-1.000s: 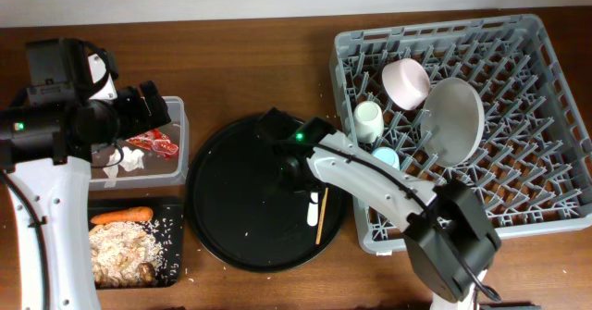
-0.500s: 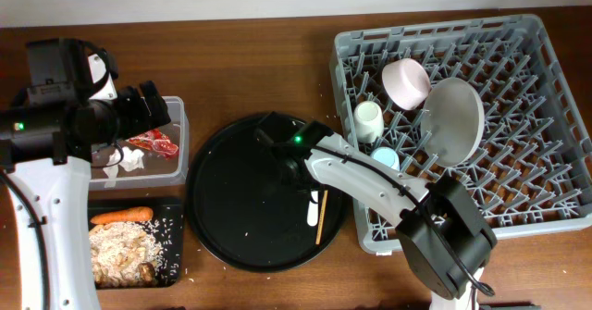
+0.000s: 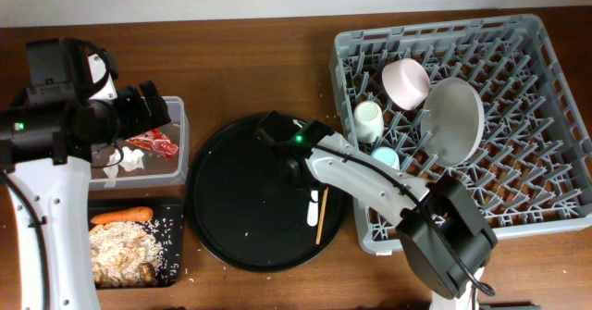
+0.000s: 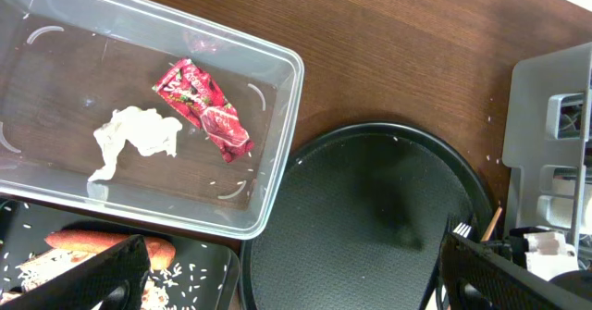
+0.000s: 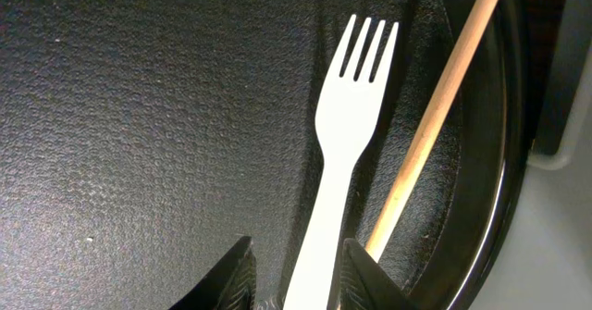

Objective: Sort waste into correct bins and load items into the dishwasher rack
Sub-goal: 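Reach the right gripper to the white fork on the round tray and grasp it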

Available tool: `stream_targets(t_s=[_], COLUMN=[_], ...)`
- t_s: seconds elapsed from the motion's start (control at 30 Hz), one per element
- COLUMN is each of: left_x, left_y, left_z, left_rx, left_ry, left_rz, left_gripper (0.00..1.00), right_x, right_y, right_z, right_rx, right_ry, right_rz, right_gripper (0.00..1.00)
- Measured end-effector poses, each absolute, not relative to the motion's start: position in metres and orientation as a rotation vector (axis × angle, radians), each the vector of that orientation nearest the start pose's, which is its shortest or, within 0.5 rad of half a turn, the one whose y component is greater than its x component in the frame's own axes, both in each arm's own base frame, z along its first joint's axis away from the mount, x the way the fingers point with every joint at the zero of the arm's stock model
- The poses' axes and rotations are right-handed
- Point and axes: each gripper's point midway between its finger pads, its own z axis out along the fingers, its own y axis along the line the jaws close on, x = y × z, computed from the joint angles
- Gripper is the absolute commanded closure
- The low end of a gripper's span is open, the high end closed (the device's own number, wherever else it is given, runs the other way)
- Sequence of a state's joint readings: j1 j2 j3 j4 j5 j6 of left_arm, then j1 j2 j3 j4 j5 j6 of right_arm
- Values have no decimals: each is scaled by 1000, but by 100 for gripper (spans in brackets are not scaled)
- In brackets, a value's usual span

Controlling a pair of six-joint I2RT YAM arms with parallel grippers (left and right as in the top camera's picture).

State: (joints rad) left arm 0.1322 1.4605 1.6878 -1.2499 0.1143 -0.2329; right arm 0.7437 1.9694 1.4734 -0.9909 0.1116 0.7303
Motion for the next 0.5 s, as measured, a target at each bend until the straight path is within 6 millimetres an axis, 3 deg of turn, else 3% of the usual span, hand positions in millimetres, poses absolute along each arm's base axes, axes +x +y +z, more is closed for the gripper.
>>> stream_targets(t_s=[0.27, 0.5], left_x=[343, 343], left_y=[26, 26], left_z=[281, 281], left_rx=[-430, -430], left_ry=[2558, 2558], left_rz=[-185, -185], left_gripper=[1, 1], right_x=[300, 293], right_y=[244, 230], right_z=[49, 33], right_rx=[6, 30], right_ry=[3006, 3035], right_rz=[-42, -83], right_gripper=[66, 65])
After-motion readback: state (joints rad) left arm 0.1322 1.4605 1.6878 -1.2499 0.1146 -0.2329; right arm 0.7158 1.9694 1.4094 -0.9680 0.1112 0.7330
